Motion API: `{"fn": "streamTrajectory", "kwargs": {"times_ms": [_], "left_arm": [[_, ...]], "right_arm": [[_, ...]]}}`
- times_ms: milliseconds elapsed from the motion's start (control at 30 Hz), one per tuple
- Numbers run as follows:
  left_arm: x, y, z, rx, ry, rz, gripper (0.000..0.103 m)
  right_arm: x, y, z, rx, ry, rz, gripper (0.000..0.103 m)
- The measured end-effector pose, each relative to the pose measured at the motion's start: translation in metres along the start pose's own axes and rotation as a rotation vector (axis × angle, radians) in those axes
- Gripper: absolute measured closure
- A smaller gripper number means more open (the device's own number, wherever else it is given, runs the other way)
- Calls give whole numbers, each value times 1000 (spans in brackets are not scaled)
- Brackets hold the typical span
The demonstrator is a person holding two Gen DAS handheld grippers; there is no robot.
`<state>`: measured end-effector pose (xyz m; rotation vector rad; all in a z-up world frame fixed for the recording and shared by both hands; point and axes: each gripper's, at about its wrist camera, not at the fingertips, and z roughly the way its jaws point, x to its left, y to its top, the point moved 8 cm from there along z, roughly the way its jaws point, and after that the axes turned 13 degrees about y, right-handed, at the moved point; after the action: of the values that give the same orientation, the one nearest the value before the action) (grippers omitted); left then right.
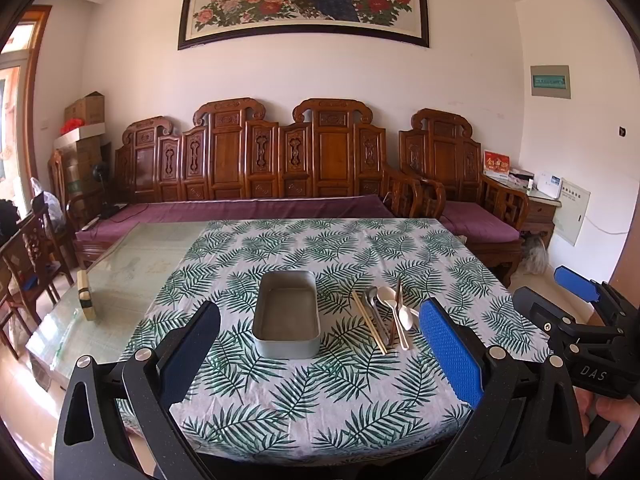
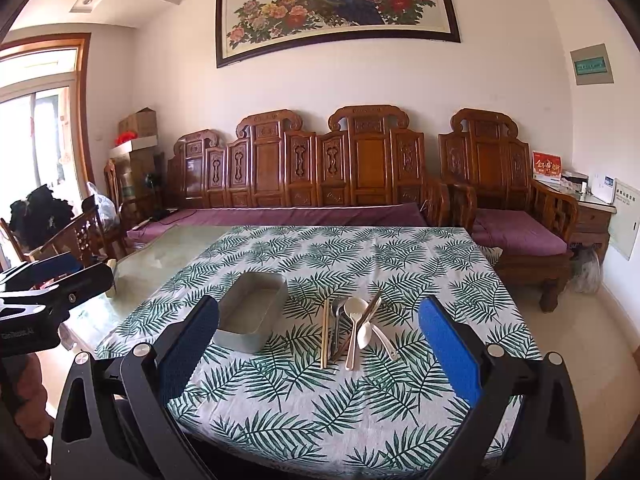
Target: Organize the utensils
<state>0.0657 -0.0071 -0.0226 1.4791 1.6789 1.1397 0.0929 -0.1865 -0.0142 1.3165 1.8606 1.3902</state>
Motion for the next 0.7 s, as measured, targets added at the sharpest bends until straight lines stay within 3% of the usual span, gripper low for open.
{"fn": "streamTrajectory", "kwargs": {"times_ms": [233,433,567,700], "left_arm": [[-1,-3,3,12,-2,4,6],[-5,-14,25,67,-20,17,6],[-12,-20,45,98,-51,24,6],[-25,-30,73,139,-78,47,6]], "right_arm": [[0,0,2,10,6,6,3],[-5,-7,14,42,15,9,3],[-19,-12,29,62,19,9,10],[-35,-22,53,110,29,15,23]]}}
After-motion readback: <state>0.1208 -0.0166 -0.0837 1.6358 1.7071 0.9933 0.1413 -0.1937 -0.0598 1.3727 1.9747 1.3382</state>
